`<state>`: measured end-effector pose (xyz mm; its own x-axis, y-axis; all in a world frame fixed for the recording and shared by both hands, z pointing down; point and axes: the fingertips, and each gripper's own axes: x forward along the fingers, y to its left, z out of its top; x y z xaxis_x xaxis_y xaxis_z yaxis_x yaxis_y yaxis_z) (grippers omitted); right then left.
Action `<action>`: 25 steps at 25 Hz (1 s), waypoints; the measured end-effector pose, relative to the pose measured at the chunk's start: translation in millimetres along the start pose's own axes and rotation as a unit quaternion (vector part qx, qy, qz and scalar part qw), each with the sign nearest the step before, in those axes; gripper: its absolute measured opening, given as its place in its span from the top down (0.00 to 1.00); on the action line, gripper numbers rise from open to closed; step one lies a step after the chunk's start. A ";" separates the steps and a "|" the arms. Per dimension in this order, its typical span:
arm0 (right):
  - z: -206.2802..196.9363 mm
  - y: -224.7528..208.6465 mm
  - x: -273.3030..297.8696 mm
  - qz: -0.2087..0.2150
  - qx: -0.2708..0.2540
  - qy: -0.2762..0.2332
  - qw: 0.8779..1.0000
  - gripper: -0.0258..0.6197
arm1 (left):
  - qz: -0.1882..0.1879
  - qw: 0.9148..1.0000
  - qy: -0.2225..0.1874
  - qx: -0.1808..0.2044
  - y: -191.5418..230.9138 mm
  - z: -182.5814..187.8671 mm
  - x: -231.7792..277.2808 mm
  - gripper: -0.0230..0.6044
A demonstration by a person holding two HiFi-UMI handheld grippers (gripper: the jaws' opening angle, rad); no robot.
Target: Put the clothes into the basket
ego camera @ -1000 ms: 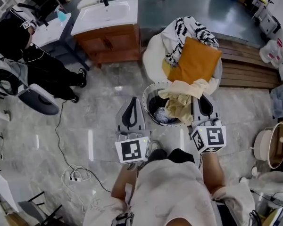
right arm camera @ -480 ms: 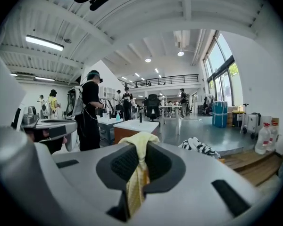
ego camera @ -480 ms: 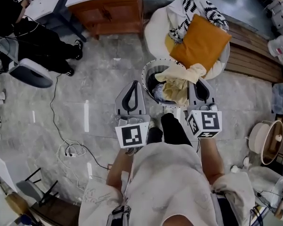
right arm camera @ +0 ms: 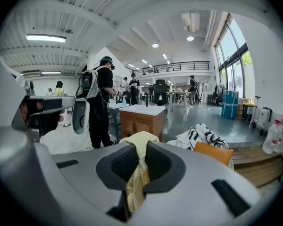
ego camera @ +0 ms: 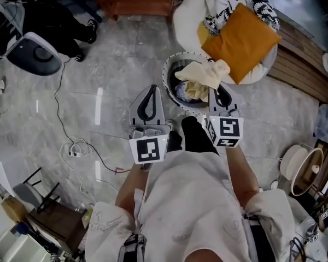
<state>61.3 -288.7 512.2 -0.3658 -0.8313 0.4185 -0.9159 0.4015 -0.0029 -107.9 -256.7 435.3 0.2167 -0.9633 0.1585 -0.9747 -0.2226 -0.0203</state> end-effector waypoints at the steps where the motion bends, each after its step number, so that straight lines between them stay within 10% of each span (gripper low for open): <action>1: -8.1 -0.5 6.1 0.005 -0.003 0.009 1.000 0.94 | 0.005 1.000 0.004 -0.003 -0.3 -2.6 2.2 0.96; 25: -233.7 -10.6 128.8 0.083 -0.005 0.279 0.957 0.94 | 0.093 0.995 0.040 -0.021 -0.4 -22.6 1.7 0.96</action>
<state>62.6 -310.2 778.4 -0.3584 -0.4227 0.8324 -0.8501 0.5164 -0.1038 -108.4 -254.9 458.0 0.0284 -0.9720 0.2334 -0.9993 -0.0329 -0.0154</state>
